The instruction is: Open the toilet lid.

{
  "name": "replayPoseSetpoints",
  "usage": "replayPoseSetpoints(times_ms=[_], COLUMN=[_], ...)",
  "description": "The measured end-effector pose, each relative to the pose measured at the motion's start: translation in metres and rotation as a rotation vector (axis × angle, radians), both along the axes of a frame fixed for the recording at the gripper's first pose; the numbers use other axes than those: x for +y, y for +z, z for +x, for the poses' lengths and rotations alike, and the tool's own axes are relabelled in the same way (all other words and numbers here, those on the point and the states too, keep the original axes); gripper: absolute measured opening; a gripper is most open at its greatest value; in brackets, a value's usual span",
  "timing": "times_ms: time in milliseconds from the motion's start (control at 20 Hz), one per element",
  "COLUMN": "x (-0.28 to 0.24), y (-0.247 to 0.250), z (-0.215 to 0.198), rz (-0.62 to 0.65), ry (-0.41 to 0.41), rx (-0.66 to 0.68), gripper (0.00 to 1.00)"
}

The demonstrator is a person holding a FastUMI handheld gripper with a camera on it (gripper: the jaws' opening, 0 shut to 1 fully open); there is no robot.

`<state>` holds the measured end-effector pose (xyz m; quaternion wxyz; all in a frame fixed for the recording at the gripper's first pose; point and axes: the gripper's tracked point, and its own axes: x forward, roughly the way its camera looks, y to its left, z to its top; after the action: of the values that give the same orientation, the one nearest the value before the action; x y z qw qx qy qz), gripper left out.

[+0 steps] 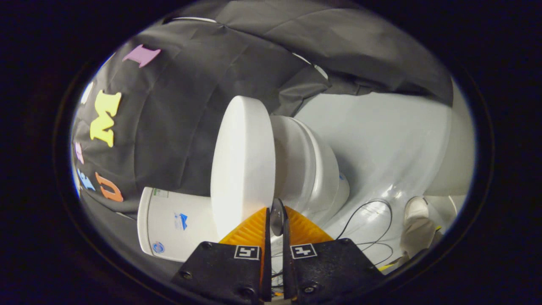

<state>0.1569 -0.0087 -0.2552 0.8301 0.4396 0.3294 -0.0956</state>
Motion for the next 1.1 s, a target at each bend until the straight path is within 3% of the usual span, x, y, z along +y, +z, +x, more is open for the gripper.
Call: replayPoseSetpoints(times_ms=[1100], x=[0.055], y=[0.088], z=[0.003], rz=[-0.24], ry=[0.11], rx=[-0.058], gripper=[0.14])
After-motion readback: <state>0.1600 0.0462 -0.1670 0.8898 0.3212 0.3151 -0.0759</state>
